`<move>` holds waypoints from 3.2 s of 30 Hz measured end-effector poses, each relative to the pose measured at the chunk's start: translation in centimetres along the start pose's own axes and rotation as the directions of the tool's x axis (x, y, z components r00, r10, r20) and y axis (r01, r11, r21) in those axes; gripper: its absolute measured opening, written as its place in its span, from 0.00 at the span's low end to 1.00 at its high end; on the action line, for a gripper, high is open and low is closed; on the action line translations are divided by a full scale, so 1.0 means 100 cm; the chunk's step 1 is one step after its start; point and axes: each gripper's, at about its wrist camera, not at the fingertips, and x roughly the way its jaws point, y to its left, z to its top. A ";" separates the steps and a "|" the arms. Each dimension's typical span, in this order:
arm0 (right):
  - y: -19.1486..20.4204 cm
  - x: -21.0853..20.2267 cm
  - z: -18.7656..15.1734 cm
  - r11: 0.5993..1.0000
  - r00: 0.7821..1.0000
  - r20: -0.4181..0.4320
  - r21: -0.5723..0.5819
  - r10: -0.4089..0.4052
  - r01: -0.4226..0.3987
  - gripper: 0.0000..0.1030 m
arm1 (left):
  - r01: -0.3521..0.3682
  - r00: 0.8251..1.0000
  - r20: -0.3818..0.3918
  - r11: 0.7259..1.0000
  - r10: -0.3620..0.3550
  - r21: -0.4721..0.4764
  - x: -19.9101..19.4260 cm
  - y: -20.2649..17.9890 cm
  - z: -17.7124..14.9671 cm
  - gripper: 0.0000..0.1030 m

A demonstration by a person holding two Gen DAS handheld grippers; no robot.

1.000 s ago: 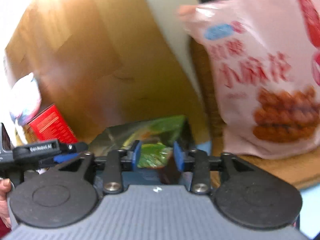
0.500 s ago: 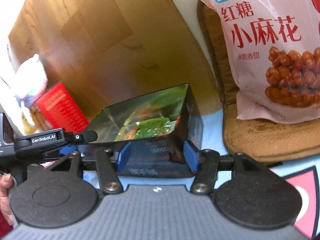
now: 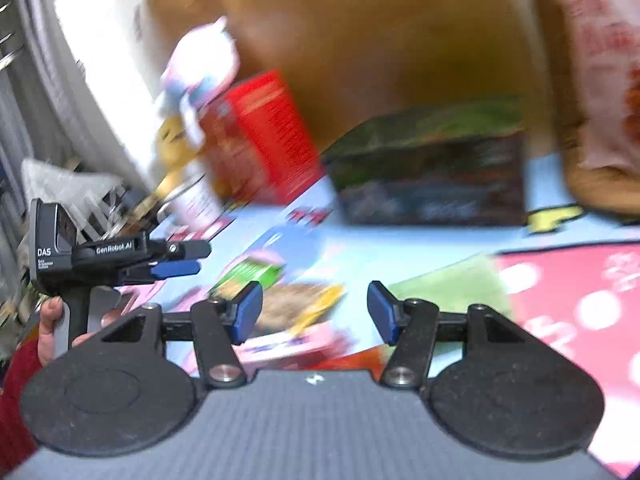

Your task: Organize snacks

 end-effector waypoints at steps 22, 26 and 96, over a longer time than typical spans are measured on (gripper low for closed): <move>0.063 0.093 0.012 0.983 0.978 -0.161 -0.150 -0.130 0.106 0.45 | 0.164 0.985 -0.027 0.976 -0.169 -0.141 0.016 0.024 -0.013 0.72; 0.085 0.104 0.003 0.963 0.976 -0.193 -0.265 -0.102 0.048 0.45 | 0.155 0.986 -0.038 0.978 -0.162 -0.137 0.021 0.024 -0.015 0.71; 0.053 0.021 -0.052 0.965 0.988 -0.047 -0.225 -0.146 0.132 0.52 | 0.132 0.983 -0.132 0.990 -0.124 0.052 -0.008 -0.049 -0.064 0.55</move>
